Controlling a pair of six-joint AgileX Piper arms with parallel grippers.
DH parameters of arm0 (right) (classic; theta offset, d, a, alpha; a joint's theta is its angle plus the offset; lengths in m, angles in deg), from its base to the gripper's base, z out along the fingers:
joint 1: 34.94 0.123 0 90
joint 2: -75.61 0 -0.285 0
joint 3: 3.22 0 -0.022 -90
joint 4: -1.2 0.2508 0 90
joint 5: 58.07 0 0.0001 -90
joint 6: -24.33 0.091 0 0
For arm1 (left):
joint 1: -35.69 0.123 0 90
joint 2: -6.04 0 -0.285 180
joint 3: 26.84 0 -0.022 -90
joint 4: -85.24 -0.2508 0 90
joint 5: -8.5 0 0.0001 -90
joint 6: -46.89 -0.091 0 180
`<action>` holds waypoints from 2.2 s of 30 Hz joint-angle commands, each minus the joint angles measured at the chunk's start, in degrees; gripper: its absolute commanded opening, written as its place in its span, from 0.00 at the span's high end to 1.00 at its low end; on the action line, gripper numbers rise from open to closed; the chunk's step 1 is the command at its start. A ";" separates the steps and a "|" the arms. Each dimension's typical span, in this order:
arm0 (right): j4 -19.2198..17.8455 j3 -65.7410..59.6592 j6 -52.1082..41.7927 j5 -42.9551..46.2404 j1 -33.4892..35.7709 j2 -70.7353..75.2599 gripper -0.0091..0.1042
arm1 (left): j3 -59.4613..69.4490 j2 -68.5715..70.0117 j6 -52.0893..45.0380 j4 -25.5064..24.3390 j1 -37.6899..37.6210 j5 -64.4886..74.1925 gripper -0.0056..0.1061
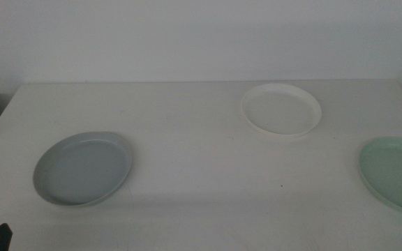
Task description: Stack the three bowls on top of each other.
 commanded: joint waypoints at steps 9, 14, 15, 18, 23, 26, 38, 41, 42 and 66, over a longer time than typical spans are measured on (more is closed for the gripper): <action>2.71 14.09 0.79 -5.64 0.10 -3.08 0.09 | -0.33 0.36 0.65 0.16 -0.35 -4.05 0.01; -0.83 25.36 0.73 -11.32 0.10 -11.63 0.09 | -0.33 0.36 0.65 0.16 -0.35 -4.05 0.01; -0.83 27.81 0.73 -13.15 0.10 -13.73 0.09 | -0.33 0.36 0.65 0.16 -0.35 -4.05 0.01; -1.19 36.82 0.31 -17.00 0.10 -22.45 0.09 | -0.33 0.36 0.65 0.16 -0.35 -4.05 0.01; 0.52 49.01 0.31 -25.44 0.10 -34.81 0.09 | -0.33 0.36 0.65 0.16 -0.35 -4.05 0.01; 1.18 55.57 0.31 -29.86 0.10 -41.36 0.09 | -0.33 0.36 0.65 0.16 -0.35 -4.05 0.01; 1.73 65.75 0.04 -33.45 -0.03 -58.26 0.09 | -0.33 0.36 0.65 0.16 -0.35 -4.05 0.01; 4.49 67.82 -0.27 -35.31 -2.35 -62.35 0.09 | -0.33 0.36 0.65 0.16 -0.35 -4.05 0.01; 5.30 68.78 -0.65 -35.78 -3.81 -63.84 0.09 | -0.33 0.36 0.65 0.16 -0.35 -4.05 0.01; 3.58 75.47 -6.99 -34.67 -20.51 -97.18 0.12 | -0.33 0.36 0.65 0.16 -0.35 -4.05 0.01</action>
